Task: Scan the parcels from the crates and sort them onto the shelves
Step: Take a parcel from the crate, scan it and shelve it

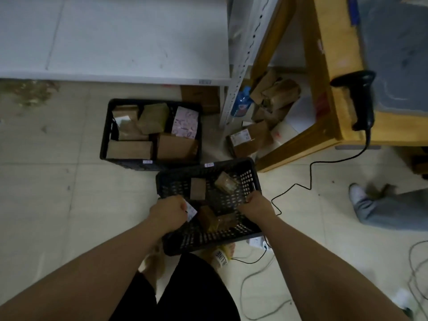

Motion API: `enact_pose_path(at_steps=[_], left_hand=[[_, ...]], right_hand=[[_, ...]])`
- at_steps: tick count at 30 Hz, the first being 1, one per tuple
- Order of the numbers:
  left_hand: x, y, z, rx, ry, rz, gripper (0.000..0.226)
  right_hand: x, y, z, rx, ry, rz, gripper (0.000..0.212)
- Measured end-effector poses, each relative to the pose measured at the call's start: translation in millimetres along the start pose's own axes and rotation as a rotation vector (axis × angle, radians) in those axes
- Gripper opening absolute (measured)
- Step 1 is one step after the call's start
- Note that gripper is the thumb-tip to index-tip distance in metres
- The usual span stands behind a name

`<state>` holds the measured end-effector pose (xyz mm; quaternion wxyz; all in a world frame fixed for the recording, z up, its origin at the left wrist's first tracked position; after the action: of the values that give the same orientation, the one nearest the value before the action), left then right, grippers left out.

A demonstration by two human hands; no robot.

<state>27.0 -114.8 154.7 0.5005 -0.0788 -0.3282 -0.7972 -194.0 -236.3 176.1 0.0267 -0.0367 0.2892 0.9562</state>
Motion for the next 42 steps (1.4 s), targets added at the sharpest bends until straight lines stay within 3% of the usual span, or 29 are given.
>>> enact_pose_path(at_steps=[3, 8, 12, 16, 20, 23, 28, 32, 33, 36, 37, 39, 42], left_hand=[[-10, -18, -41, 0.005, 0.014, 0.029, 0.011], [-42, -50, -123, -0.030, 0.021, 0.057, 0.013], [-56, -81, -187, -0.054, 0.020, 0.095, 0.031], [-71, -113, -258, -0.069, 0.003, 0.085, 0.020], [-90, -134, -320, -0.093, -0.028, 0.041, 0.035], [-111, -143, -349, -0.096, -0.007, 0.024, 0.021], [-139, -146, -358, -0.092, 0.058, 0.049, 0.021], [-137, -131, -328, -0.111, 0.144, 0.100, 0.028], [-131, -124, -316, -0.119, 0.159, 0.107, 0.031], [-103, -99, -274, -0.144, 0.197, 0.196, 0.038], [-90, -87, -259, -0.144, 0.213, 0.243, 0.031], [-57, -58, -228, -0.124, 0.235, 0.349, 0.012], [-7, -8, -179, -0.173, 0.228, 0.469, 0.041]], right_hand=[[-1, -16, -49, -0.024, 0.000, -0.001, 0.047], [-7, -61, -145, -0.023, -0.003, 0.089, 0.080], [-6, -86, -212, -0.004, -0.013, 0.243, 0.087], [0, -121, -296, 0.033, -0.004, 0.330, 0.096], [1, -150, -367, 0.089, -0.002, 0.407, 0.102], [1, -169, -407, 0.111, 0.000, 0.470, 0.110], [2, -198, -430, 0.220, 0.014, 0.447, 0.090], [16, -196, -397, 0.044, -0.036, 0.133, 0.109], [21, -191, -385, -0.023, -0.039, -0.005, 0.104], [30, -155, -323, -0.183, -0.037, -0.416, 0.041], [29, -137, -295, -0.267, -0.050, -0.497, 0.031], [30, -99, -242, -0.364, -0.057, -0.604, 0.031], [25, -43, -173, -0.373, -0.014, -0.777, 0.027]])
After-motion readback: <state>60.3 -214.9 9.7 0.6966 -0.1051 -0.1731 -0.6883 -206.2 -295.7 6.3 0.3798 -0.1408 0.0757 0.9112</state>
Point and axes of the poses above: each hand's wrist, its own z-axis away from the middle knuckle, its own y-axis out of the back of the hand, x = y × z, the point moved 1 cm from there along -z, towards the middle knuckle, and after that the axes turned 14 degrees about z, right-handed, at the moved point
